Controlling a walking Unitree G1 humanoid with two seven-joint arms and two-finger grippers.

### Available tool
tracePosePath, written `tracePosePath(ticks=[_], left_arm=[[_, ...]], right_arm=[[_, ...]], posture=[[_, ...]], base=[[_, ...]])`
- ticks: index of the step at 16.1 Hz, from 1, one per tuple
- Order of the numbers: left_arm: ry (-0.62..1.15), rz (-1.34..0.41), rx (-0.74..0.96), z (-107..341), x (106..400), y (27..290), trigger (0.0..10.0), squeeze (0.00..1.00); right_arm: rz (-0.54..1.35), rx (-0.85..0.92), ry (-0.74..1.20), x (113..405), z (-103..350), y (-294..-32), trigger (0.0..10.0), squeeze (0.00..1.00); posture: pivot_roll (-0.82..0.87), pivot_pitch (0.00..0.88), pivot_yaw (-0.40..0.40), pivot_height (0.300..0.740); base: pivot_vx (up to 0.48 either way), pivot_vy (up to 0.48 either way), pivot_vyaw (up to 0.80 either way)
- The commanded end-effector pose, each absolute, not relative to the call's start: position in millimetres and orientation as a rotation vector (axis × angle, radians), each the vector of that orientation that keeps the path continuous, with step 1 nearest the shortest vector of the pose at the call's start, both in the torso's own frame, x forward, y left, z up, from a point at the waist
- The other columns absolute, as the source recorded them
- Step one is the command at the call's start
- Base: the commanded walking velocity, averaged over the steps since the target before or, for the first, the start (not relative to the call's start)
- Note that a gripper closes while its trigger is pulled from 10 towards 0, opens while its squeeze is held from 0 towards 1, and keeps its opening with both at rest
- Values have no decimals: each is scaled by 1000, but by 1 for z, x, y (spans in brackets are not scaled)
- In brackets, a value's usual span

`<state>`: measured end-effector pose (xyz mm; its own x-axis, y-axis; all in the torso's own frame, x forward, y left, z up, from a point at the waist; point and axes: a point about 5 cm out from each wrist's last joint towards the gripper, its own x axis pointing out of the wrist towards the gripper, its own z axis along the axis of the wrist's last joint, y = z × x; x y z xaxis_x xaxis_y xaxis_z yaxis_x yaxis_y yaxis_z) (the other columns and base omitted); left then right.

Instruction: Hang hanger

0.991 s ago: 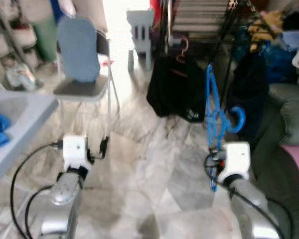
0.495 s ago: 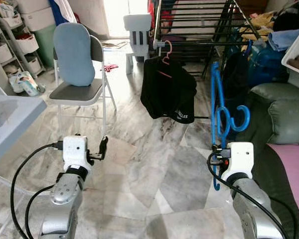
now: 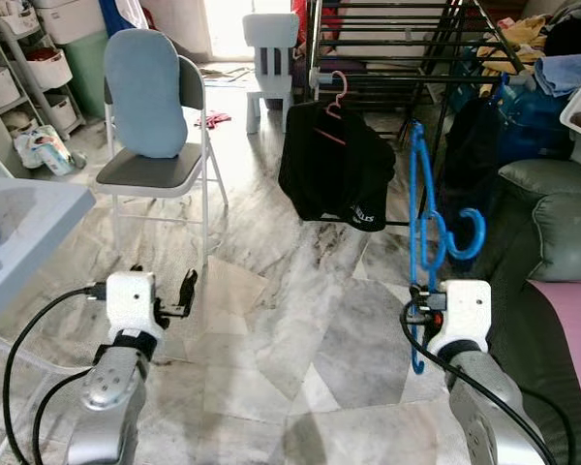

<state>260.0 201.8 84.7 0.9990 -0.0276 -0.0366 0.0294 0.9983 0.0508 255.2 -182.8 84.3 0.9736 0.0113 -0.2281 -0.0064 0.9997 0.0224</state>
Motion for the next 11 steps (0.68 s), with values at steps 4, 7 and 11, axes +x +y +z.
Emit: tracePosePath(ticks=[4,7,11], left_arm=[[32,-22,64,84,257,209,10000,0],[32,-26,62,81,254,211,10000,0],[77,-55,51,70,254,209,10000,0]], right_arm=[[10,22,196,262,91,-183,10000,0],[13,24,194,263,91,-183,10000,0],[4,24,222,265,87,-184,10000,0]], posture=[[-66,0,8,740],[-63,0,6,740],[-65,0,4,740]], base=[[0,0,0],[0,0,0],[0,0,0]])
